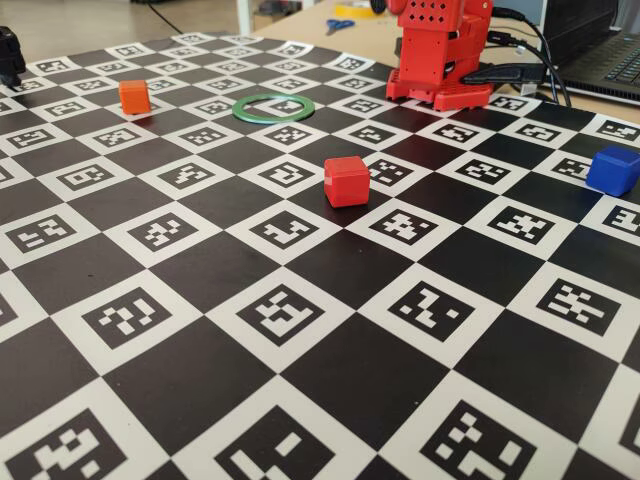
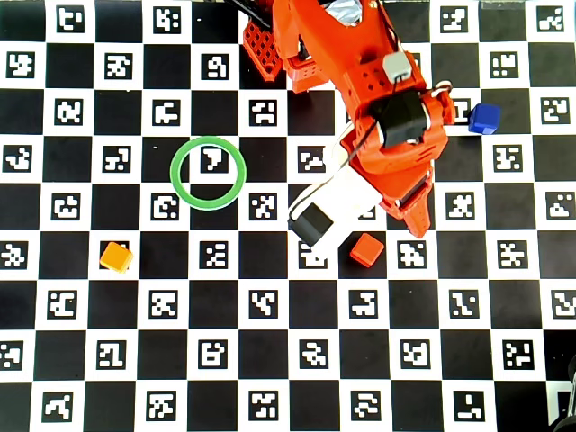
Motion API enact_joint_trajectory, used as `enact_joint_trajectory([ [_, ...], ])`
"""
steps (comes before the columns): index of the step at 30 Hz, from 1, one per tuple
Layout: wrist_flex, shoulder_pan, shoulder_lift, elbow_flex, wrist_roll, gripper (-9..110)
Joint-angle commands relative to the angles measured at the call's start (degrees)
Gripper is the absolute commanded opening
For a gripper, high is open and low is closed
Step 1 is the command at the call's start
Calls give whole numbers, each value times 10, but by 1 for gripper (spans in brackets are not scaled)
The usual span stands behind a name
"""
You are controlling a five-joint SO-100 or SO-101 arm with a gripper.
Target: Grab the red cube then put it in the green circle then put the blue cube on top and finally the orange cube on top
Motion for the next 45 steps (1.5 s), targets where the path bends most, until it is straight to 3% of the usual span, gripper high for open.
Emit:
enact_joint_trajectory([
  [1, -59, 5, 6, 27, -14, 44],
  [9, -177, 7, -13, 127, -44, 44],
  [23, -279, 22, -107, 150, -61, 44],
  [45, -316, 20, -166, 137, -65, 39],
])
